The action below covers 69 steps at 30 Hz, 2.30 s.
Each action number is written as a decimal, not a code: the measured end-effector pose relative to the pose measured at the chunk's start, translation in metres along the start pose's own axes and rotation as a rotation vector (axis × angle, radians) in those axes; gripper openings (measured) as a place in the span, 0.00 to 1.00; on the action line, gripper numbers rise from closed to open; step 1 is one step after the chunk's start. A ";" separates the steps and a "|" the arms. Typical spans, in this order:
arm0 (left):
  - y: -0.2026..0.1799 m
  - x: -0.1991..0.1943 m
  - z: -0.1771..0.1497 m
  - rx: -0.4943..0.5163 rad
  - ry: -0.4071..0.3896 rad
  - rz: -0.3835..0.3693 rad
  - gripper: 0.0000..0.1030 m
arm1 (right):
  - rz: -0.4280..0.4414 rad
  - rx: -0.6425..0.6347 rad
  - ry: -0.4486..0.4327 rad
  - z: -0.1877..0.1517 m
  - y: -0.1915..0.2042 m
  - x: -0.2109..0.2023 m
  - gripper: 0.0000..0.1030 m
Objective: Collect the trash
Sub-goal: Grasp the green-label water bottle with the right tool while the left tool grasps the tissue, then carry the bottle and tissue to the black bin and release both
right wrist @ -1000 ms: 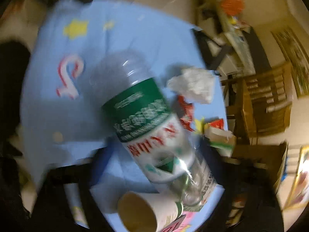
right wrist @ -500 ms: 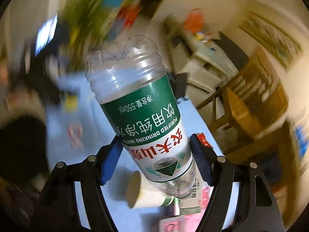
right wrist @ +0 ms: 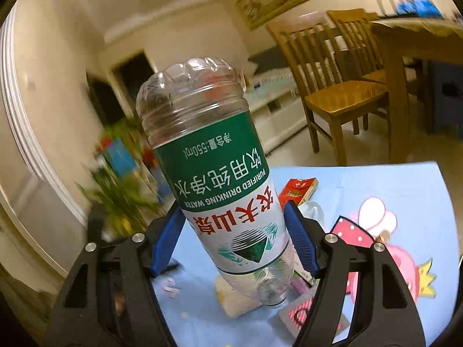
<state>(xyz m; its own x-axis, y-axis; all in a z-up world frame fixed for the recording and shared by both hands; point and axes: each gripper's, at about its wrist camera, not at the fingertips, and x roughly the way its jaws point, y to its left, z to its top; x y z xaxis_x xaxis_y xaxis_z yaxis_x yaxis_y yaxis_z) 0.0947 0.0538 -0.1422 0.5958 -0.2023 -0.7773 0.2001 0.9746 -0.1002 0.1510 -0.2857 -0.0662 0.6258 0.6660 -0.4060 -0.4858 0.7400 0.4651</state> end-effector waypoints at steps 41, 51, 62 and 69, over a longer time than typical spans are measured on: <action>-0.009 -0.025 0.088 -0.174 -0.083 -0.143 0.03 | -0.198 0.192 -0.260 -0.039 -0.093 -0.143 0.67; -0.206 -0.019 0.112 0.114 -0.076 -0.305 0.04 | -0.659 0.219 -0.309 -0.055 -0.175 -0.205 0.67; -0.374 0.056 0.087 0.311 0.058 -0.366 0.04 | -0.741 0.492 -0.201 -0.102 -0.237 -0.205 0.78; -0.421 0.081 0.075 0.391 0.088 -0.352 0.04 | -0.801 0.480 -0.272 -0.099 -0.228 -0.245 0.90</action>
<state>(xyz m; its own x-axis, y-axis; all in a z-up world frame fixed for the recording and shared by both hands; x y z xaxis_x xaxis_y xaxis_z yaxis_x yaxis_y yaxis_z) 0.1172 -0.3796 -0.1168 0.3762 -0.4850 -0.7895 0.6609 0.7377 -0.1383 0.0476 -0.6079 -0.1507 0.8118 -0.1073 -0.5740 0.4082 0.8072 0.4264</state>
